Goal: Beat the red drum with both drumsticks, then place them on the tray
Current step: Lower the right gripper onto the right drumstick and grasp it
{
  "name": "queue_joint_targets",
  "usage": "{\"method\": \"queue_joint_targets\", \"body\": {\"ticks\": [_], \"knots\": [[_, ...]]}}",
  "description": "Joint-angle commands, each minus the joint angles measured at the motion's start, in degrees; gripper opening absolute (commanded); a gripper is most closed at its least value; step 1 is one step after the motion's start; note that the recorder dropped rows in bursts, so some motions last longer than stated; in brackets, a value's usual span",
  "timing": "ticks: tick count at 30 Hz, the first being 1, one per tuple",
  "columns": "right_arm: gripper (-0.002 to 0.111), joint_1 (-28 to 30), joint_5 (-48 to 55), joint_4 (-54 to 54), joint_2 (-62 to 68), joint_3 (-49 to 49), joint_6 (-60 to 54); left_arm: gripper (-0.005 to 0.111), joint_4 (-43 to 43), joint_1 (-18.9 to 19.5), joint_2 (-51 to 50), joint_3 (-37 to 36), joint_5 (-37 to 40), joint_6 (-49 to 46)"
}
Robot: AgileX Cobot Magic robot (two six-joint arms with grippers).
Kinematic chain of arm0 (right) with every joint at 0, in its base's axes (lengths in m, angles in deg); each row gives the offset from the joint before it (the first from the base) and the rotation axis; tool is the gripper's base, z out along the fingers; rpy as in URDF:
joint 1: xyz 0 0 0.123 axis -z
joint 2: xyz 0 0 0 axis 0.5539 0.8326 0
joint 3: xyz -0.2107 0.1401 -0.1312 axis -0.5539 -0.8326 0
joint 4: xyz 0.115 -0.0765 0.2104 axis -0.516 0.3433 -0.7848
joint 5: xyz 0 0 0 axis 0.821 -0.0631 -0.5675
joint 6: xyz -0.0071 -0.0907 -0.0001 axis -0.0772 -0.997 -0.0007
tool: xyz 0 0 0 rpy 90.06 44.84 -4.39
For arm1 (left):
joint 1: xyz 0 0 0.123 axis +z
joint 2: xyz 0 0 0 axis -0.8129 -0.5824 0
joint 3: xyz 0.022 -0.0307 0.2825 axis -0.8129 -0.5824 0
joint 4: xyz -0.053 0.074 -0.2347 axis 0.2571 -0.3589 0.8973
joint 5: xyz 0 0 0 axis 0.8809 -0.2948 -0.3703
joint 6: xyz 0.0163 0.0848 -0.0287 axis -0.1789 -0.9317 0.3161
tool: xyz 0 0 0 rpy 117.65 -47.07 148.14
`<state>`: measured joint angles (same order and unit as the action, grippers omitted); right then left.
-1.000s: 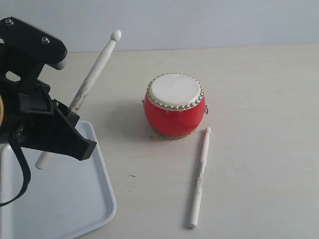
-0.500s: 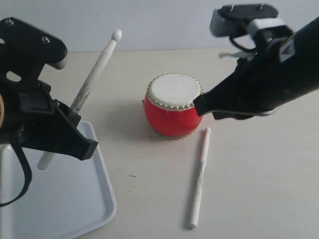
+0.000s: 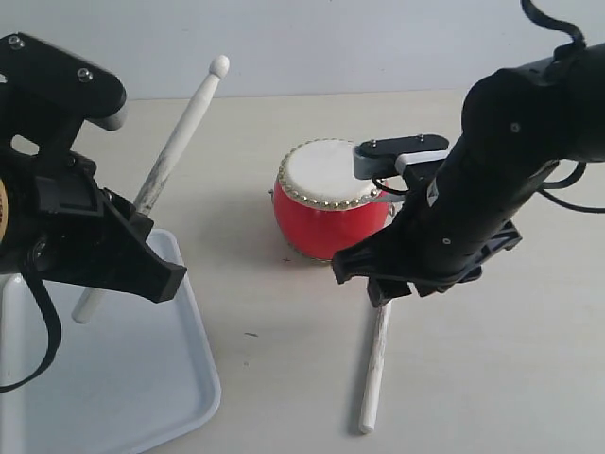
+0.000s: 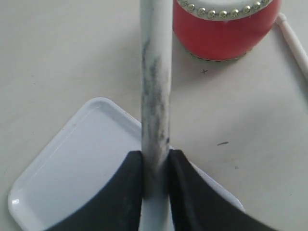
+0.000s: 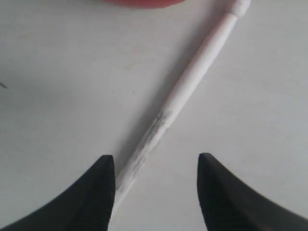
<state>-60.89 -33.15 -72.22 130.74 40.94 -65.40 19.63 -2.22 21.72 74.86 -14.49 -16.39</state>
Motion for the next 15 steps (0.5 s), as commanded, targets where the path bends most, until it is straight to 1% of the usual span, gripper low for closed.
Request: {"method": "queue_joint_targets", "body": {"ticks": [1, 8, 15], "knots": [[0.051, -0.1, -4.5, -1.6, 3.7, 0.6, 0.4, 0.000, 0.0, -0.2, 0.4, -0.3, -0.3, 0.4], [0.051, -0.1, -7.9, -1.6, 8.4, 0.6, 1.1, 0.000, 0.0, -0.2, 0.4, -0.3, -0.3, 0.4], [0.045, -0.1, -10.1, -1.5, 11.3, 0.6, 1.2, 0.000, 0.3, -0.2, 0.4, -0.3, -0.3, 0.4]]}}
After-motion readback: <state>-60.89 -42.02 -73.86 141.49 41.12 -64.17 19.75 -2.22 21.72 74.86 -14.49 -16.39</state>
